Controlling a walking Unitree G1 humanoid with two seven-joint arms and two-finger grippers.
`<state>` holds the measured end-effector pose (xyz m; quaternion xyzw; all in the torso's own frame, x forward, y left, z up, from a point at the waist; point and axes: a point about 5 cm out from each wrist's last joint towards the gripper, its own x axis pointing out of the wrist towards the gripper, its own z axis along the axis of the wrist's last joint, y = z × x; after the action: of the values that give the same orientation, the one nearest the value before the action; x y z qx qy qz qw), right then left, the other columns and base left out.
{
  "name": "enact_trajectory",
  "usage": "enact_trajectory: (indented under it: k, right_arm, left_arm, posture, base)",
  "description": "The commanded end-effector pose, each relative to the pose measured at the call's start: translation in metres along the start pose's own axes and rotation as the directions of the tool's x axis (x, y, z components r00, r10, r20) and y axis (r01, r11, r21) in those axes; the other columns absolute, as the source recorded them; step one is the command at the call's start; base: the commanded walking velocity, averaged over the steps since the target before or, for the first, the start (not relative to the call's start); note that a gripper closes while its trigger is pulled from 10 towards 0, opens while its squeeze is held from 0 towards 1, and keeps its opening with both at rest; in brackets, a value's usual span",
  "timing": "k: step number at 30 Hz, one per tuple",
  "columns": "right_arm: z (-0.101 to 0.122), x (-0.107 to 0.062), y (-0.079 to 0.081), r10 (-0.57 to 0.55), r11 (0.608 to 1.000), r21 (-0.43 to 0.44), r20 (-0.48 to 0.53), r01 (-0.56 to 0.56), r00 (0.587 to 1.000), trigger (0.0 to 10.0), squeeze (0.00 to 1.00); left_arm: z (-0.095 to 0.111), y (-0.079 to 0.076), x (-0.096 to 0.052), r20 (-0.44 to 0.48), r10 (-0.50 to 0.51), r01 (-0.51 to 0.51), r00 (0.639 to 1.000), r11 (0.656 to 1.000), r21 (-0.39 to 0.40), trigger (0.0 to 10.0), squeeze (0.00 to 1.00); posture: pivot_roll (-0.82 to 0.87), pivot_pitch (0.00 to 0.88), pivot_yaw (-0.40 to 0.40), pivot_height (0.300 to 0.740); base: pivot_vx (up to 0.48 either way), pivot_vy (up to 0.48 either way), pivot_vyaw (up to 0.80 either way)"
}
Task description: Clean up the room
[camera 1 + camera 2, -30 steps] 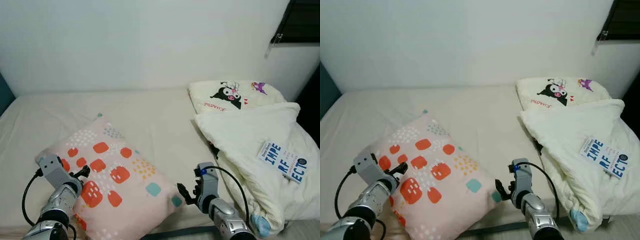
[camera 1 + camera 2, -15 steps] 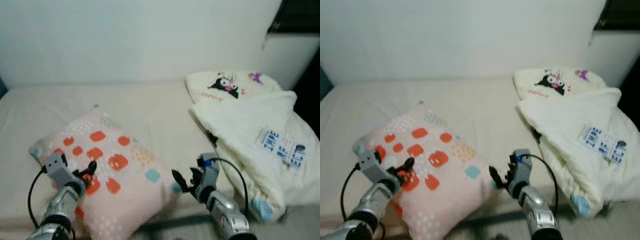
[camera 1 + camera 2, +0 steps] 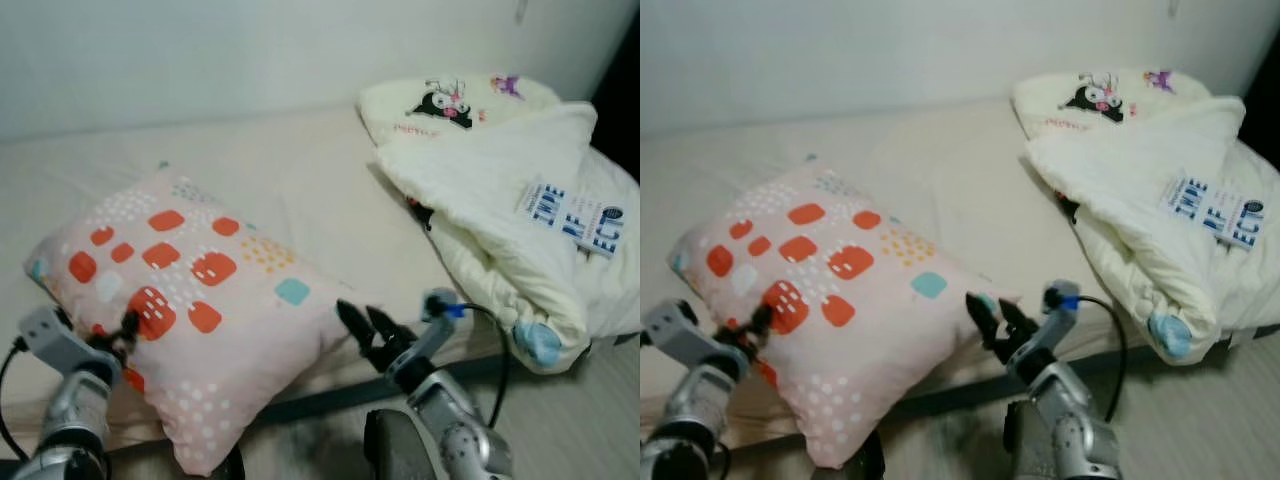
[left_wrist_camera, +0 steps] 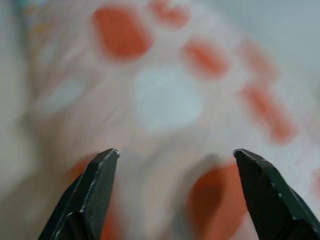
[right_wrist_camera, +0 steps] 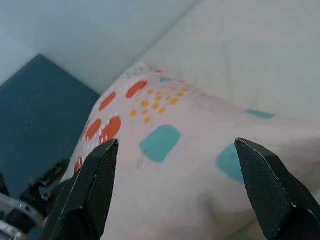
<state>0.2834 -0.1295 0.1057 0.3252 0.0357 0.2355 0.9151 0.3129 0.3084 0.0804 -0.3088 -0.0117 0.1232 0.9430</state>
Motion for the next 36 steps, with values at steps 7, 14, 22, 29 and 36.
enact_trajectory:
  k: [7, 14, 22, 29, 36]
  right_arm:
    - [-0.003, -0.002, 0.008, 0.002, 0.999, 0.042, -0.024, -0.001, 1.000, 10.0, 0.00]
    - [0.008, -0.009, 0.008, -0.008, 0.998, 0.054, -0.014, 0.009, 1.000, 10.0, 0.00]
    - [0.010, -0.009, 0.007, -0.007, 0.999, 0.044, -0.027, 0.008, 1.000, 10.0, 0.00]
    - [0.003, -0.006, 0.010, 0.011, 1.000, 0.030, -0.060, -0.009, 0.998, 10.0, 0.00]
    - [0.000, -0.006, 0.011, 0.001, 1.000, 0.021, -0.077, 0.001, 0.997, 10.0, 0.00]
  left_arm:
    - [-0.026, -0.026, 0.000, -0.092, -0.252, 0.232, 0.963, 0.955, -0.185, 10.0, 0.00]
    - [-0.014, -0.014, 0.001, -0.050, -0.126, 0.124, 0.991, 0.991, -0.042, 10.0, 1.00]
    - [0.044, -0.019, 0.014, 0.142, -0.129, 0.110, 0.981, 0.985, 0.133, 10.0, 1.00]
    - [0.100, -0.020, 0.013, 0.307, -0.099, -0.008, 0.947, 0.944, 0.329, 10.0, 1.00]
    - [0.102, 0.007, 0.003, 0.266, 0.037, -0.172, 0.963, 0.846, 0.506, 10.0, 1.00]
  posture:
    - [-0.19, 0.217, 0.015, 0.525]
    - [-0.20, 0.210, 0.013, 0.500]
    - [-0.18, 0.204, 0.009, 0.480]
    - [-0.16, 0.201, 0.015, 0.460]
    - [-0.15, 0.199, 0.021, 0.440]
  base:
    - [0.000, 0.000, 0.00]
    - [0.000, 0.000, 0.00]
    - [0.000, 0.000, 0.00]
    - [0.000, 0.000, 0.00]
    - [0.000, 0.000, 0.00]
